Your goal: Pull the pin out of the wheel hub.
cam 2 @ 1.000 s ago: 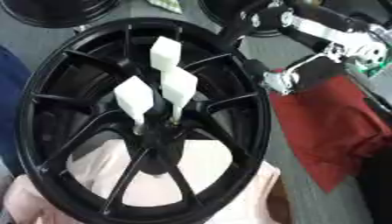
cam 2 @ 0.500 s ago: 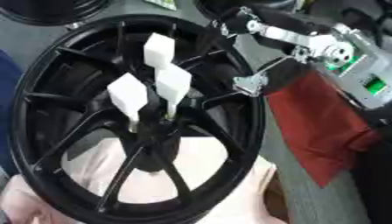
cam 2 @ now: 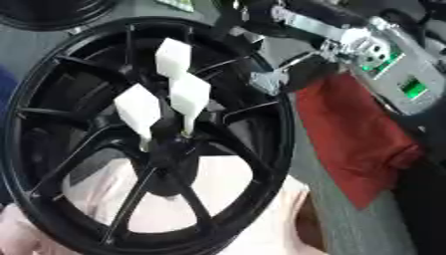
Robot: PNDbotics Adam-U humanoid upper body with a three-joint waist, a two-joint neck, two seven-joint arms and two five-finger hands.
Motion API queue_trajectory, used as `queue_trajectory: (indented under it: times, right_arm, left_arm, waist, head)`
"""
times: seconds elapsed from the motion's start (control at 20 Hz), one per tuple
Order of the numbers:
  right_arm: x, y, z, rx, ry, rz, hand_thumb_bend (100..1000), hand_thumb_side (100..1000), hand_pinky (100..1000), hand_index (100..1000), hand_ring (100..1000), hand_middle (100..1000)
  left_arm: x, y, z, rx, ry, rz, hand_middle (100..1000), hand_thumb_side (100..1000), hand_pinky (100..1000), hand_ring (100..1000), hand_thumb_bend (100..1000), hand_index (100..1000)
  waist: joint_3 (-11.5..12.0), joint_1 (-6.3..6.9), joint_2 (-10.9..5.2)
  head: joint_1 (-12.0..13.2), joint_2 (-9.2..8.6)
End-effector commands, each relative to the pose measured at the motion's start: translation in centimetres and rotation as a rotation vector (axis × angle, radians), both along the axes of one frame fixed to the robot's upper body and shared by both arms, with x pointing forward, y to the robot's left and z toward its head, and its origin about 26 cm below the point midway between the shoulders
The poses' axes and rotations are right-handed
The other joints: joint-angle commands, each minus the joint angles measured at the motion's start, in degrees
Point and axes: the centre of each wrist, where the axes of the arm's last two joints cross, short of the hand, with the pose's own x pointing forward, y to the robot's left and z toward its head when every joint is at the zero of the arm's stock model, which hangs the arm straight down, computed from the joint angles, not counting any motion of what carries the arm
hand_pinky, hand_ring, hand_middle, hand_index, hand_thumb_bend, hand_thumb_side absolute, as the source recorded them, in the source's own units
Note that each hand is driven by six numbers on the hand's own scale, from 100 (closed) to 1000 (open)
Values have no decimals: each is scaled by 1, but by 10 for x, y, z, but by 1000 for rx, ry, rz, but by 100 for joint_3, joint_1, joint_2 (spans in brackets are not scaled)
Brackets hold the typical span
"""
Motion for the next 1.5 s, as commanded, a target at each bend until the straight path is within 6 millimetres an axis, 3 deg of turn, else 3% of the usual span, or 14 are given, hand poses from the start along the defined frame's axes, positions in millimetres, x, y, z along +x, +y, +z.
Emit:
queue_trajectory:
  times: [0.05, 0.55, 0.95, 1.35, 1.4, 1.45, 1.5]
  right_arm:
    - [-7, -2, 23, -103, -62, -60, 100, 340, 849, 809, 834, 744]
    - [-8, -1, 26, -226, -114, -135, 100, 371, 879, 851, 887, 819]
    - [-7, -1, 23, -294, -83, -160, 100, 402, 882, 849, 886, 821]
    - [-6, 1, 21, -349, -12, -17, 100, 382, 858, 841, 862, 789]
    - [-6, 1, 23, -363, -6, 9, 173, 345, 861, 844, 863, 793]
    - [-7, 2, 25, -380, -1, 35, 183, 336, 861, 844, 864, 794]
    - [-7, 2, 27, -398, 1, 57, 267, 276, 867, 848, 871, 802]
  left_arm:
    - [-1, -2, 9, 11, -28, -21, 516, 496, 652, 539, 355, 688]
    - [1, -9, 9, -19, -31, -53, 516, 501, 652, 539, 353, 688]
    - [1, -10, 8, -35, -22, -59, 517, 503, 652, 540, 351, 688]
    - [2, -11, 7, -36, -12, -65, 517, 507, 652, 540, 356, 687]
    - [2, -11, 7, -36, -11, -65, 516, 507, 651, 539, 358, 687]
    - [2, -11, 7, -37, -9, -66, 516, 507, 651, 539, 358, 687]
    - [2, -11, 7, -37, -8, -66, 516, 508, 651, 539, 358, 687]
  waist:
    - [47, 39, -111]
    - [338, 71, 2]
    - [464, 100, -40]
    - [457, 107, -43]
    - [459, 110, -42]
    - [459, 112, -40]
    - [463, 111, -38]
  head:
    - [-114, -64]
    - [-174, -102]
    - [-130, -42]
    - [-229, -12]
    - [-246, -3]
    - [-259, 3]
    - [-278, 5]
